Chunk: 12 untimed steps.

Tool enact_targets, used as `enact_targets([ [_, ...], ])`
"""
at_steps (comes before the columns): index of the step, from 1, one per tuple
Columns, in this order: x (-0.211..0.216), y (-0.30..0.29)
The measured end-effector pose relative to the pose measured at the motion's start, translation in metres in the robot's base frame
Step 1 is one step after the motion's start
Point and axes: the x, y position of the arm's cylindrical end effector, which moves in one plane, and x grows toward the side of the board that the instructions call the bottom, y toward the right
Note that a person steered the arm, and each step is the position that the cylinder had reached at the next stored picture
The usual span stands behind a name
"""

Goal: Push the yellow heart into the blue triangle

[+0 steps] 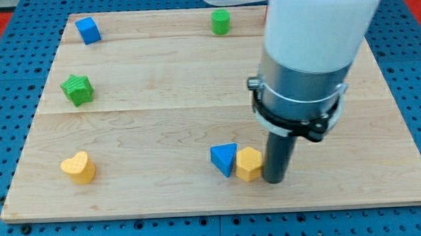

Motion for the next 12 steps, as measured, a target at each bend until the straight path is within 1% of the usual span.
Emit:
enact_targets([
  [1, -0.004, -0.069],
  [2, -0.009, -0.097],
  [3, 0.016, -0.137],
  [4, 0.018, -0.233],
  [5, 0.012, -0.275],
  [6, -0.022, -0.234],
  [7, -0.039, -0.235],
  [8, -0.032, -0.315],
  [9, -0.039, -0.317],
  [11, -0.067, -0.295],
  [12, -0.084, -0.240],
])
